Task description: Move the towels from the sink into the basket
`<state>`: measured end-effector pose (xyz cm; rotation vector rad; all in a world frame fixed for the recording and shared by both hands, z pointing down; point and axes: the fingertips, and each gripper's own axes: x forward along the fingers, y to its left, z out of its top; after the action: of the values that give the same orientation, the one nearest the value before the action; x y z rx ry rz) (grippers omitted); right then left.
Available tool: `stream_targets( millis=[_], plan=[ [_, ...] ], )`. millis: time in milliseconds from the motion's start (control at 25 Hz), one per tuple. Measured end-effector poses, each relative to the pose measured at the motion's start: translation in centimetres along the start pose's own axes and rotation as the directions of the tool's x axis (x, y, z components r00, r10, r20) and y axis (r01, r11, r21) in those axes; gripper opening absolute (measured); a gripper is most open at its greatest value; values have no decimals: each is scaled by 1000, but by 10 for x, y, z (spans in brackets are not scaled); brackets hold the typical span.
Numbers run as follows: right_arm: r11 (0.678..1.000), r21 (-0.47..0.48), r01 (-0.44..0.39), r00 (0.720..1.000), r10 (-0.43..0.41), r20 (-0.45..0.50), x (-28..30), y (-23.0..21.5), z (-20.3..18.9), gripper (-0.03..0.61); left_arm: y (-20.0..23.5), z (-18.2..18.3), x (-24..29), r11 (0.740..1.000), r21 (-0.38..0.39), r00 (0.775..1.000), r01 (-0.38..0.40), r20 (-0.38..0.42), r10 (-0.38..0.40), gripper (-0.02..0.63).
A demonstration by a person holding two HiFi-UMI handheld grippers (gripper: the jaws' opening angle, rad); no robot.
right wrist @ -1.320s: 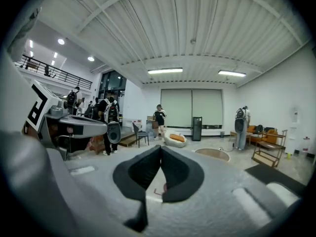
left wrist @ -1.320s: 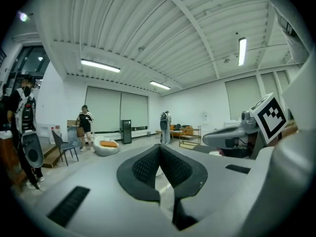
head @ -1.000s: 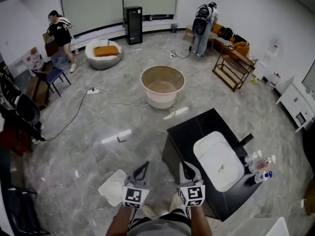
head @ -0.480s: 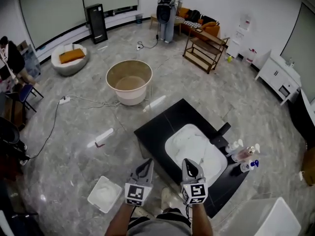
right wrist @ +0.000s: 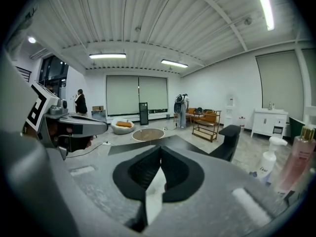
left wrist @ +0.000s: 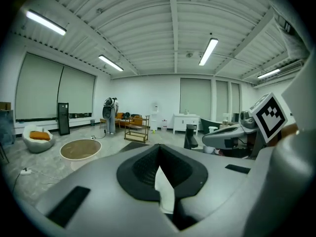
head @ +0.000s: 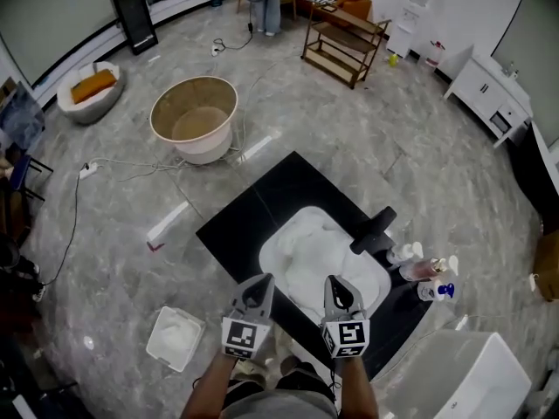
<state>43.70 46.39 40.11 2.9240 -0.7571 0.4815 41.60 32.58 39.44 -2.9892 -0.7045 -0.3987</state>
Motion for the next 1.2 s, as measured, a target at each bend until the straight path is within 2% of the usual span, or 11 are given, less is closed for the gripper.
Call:
stream_targets(
  millis=[200,480,560,760,1200],
  plan=[
    [999,36,-22,997,24,-67,28,-24,-37,2,-11,-28,47,999,-24,997,32,-62,-34,9],
    [993,92,-77,980,92,-174,58,-31,-102,6,-14,-75,78,999,-30,988,41,-149,-45,9],
    [988,111,-105,967,127,-221,64,-29,-121,84,-12,-83,82,999,-28,986,36,-163,-40,9],
    [966,186,-179,911,234,-340,72,-16,-166,213,-10,-99,85,999,-42,980,15,-200,-24,9],
    [912,308,-269,815,387,-432,86,16,-221,364,-10,-123,87,998,-67,971,-14,-240,-2,9]
  ],
)
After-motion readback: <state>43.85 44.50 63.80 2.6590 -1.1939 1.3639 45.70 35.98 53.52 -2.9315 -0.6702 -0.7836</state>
